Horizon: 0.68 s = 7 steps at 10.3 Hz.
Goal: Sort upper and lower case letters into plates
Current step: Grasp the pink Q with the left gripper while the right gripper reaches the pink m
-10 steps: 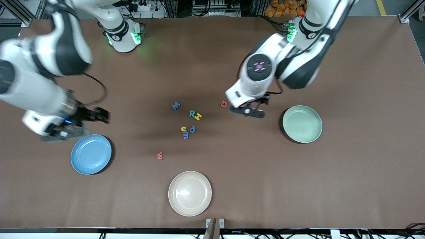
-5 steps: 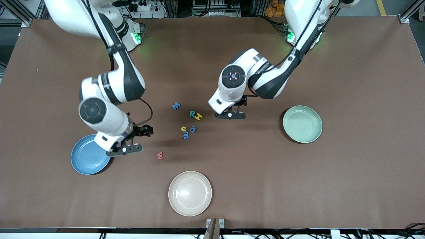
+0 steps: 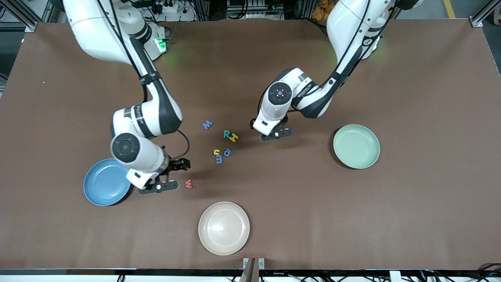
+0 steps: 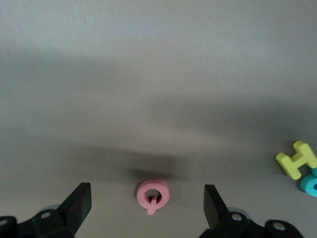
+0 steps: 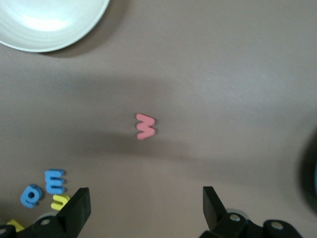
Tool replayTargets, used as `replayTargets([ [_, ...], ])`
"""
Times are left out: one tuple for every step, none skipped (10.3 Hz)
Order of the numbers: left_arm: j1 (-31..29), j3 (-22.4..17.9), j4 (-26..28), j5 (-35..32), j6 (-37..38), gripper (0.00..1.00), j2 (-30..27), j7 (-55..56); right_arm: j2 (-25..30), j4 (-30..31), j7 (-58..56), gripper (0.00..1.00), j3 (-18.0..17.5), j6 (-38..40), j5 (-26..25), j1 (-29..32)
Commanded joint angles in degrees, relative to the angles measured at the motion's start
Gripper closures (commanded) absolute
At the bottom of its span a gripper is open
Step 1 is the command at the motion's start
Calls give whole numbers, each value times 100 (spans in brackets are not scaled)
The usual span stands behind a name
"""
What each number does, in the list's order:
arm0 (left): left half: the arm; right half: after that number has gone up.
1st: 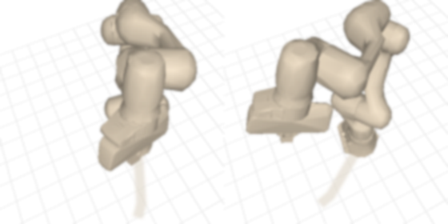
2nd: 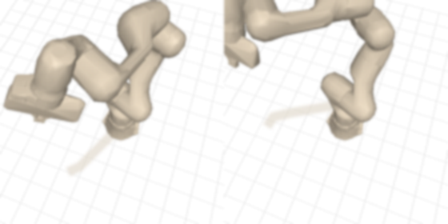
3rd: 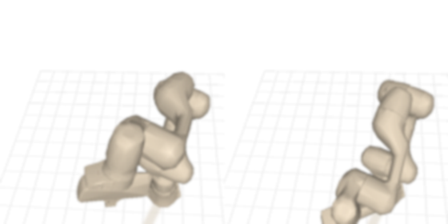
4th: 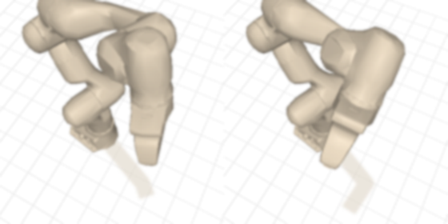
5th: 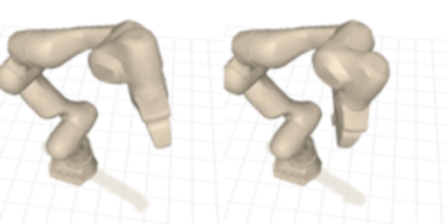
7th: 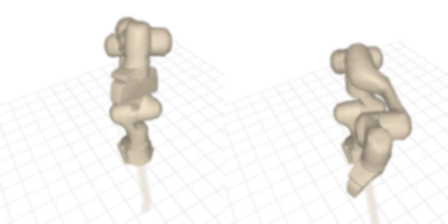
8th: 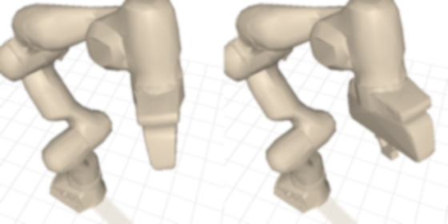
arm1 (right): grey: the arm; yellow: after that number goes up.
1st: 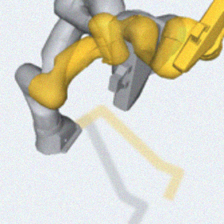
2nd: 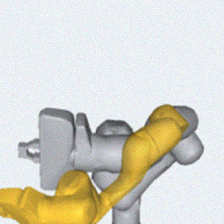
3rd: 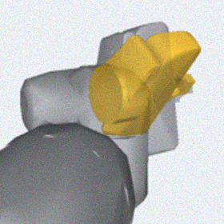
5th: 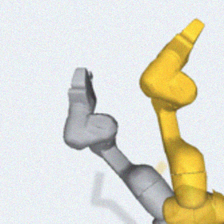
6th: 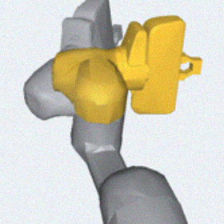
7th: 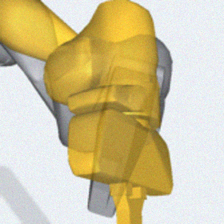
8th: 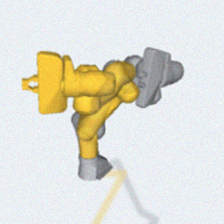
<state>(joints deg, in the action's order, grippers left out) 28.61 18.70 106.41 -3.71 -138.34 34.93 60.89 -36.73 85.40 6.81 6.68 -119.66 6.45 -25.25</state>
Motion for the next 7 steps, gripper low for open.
replayTargets([
  [232,-15,177,-461,-140,0,-39,405,-334,-217,-13,0,17,-171,102,-6],
  [363,-15,213,-638,-140,0,5,467,-413,-217,-30,0,17,-416,102,-24],
  [373,-24,257,-761,-210,0,58,476,-518,-234,-57,0,17,-470,93,-33],
  [347,-15,397,-1128,-454,0,136,485,-728,-374,-48,0,17,-558,93,2],
  [347,-15,441,-1245,-648,5,233,494,-1026,-610,-22,0,17,-681,93,63],
  [356,-15,433,-1263,-659,12,243,485,-1238,-839,-4,0,26,-717,93,81],
  [347,-15,424,-1290,-659,16,243,485,-1353,-980,-4,0,26,-717,93,116],
])
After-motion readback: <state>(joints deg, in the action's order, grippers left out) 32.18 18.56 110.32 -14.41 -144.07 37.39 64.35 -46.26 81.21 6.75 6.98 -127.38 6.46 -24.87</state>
